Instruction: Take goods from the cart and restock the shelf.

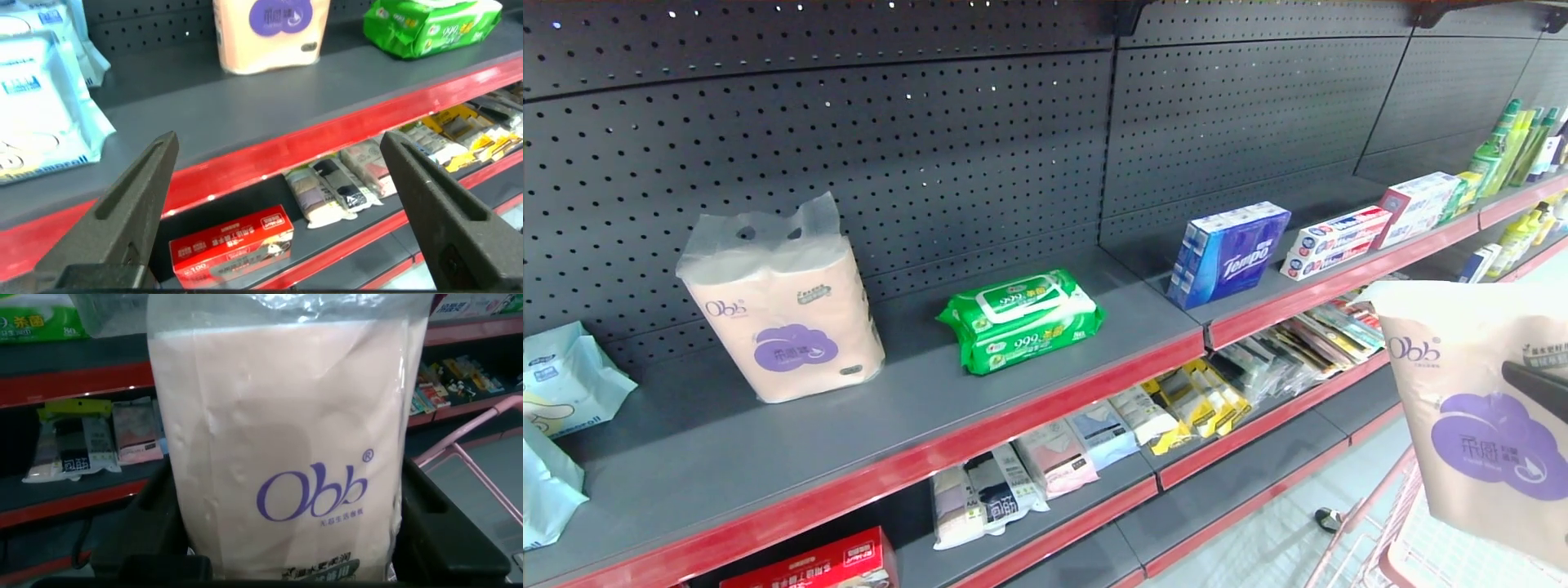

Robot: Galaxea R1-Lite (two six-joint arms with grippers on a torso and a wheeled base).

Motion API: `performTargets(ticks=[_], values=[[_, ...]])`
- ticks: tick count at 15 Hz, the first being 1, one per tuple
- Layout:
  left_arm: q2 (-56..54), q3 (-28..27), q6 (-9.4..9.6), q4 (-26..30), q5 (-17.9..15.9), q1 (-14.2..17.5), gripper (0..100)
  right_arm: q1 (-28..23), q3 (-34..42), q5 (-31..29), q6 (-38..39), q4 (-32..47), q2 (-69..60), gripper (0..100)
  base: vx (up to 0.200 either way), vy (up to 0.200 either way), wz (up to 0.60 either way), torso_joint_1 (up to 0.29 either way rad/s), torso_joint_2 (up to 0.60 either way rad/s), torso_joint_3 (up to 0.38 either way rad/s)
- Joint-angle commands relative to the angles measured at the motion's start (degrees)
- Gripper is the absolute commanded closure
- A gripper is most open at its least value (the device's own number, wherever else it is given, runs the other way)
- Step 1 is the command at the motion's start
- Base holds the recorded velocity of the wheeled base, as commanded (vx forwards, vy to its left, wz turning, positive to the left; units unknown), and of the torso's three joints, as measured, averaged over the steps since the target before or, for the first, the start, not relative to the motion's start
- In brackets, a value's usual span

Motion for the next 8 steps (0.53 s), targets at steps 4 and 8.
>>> performTargets(ticks=[4, 8], values=[[0.1, 0.0, -0.01, 0.0, 0.0, 0.0, 0, -0.4, -1.2, -0.2, -0.7, 0.1, 1.0, 100, 0.000, 0.000, 0.00, 0.013, -0.02, -0.012], [0.1, 0.0, -0.01, 0.0, 0.0, 0.0, 0, -0.4, -1.1, -0.2, -0.8, 0.1, 1.1, 100, 0.000, 0.000, 0.60, 0.002, 0.00, 0.002]])
